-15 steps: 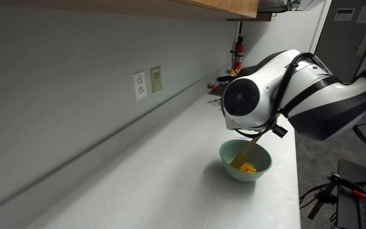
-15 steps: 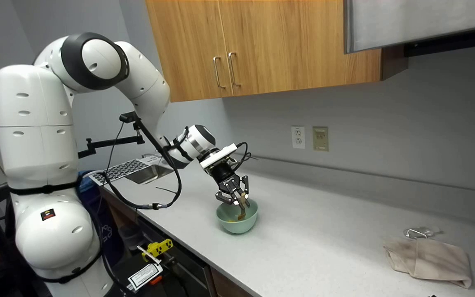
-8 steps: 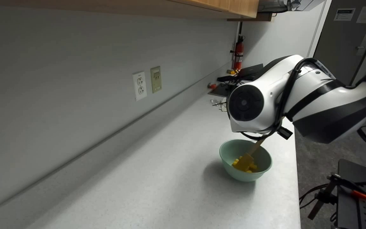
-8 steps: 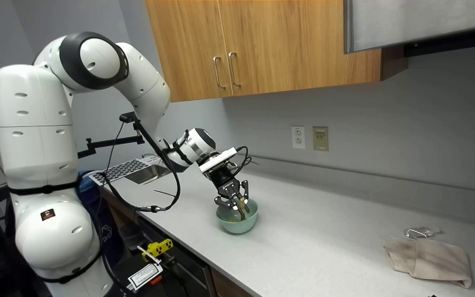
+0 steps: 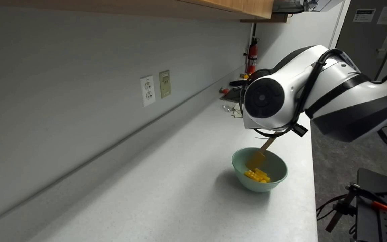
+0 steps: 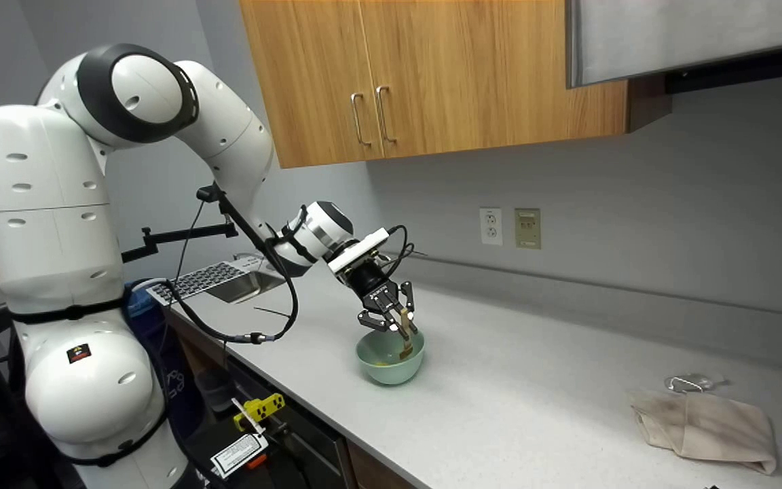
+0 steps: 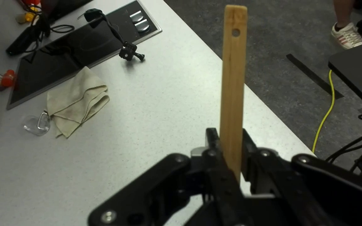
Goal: Use the spatula to stir the contents in the bowl
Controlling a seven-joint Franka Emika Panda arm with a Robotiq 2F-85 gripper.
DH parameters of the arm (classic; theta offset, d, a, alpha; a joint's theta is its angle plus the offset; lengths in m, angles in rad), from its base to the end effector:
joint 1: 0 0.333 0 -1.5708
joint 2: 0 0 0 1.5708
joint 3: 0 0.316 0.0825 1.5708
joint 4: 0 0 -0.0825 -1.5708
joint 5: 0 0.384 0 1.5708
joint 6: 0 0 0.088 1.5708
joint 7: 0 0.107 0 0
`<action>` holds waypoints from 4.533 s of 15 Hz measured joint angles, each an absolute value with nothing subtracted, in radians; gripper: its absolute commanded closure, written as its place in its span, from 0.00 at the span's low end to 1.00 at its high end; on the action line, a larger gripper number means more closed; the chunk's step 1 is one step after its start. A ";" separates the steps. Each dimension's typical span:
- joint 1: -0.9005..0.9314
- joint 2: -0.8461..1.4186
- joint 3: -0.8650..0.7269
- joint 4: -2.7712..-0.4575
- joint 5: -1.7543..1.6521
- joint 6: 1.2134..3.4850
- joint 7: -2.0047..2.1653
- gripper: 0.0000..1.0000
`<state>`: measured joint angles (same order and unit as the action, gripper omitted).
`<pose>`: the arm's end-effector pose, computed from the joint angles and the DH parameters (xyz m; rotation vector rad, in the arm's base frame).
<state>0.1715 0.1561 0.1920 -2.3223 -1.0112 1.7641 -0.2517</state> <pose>0.4571 0.0950 0.2666 1.7823 1.2413 -0.6992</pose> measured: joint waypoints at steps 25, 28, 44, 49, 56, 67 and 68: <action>0.158 0.147 0.164 -2.374 -0.959 1.803 -0.230 0.96; 0.157 0.147 0.162 -2.379 -0.964 1.803 -0.230 0.96; 0.189 0.174 0.208 -2.333 -0.972 1.641 -0.240 0.96; 0.204 0.224 0.230 -2.305 -0.973 1.626 -0.240 0.96; 0.205 0.256 0.233 -2.281 -0.972 1.636 -0.235 0.96; 0.204 0.256 0.231 -2.280 -0.975 1.732 -0.173 0.96; 0.204 0.256 0.231 -2.280 -0.975 1.738 -0.167 0.96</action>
<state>0.2044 0.2561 0.2308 -2.2800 -0.9754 1.7384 -0.1674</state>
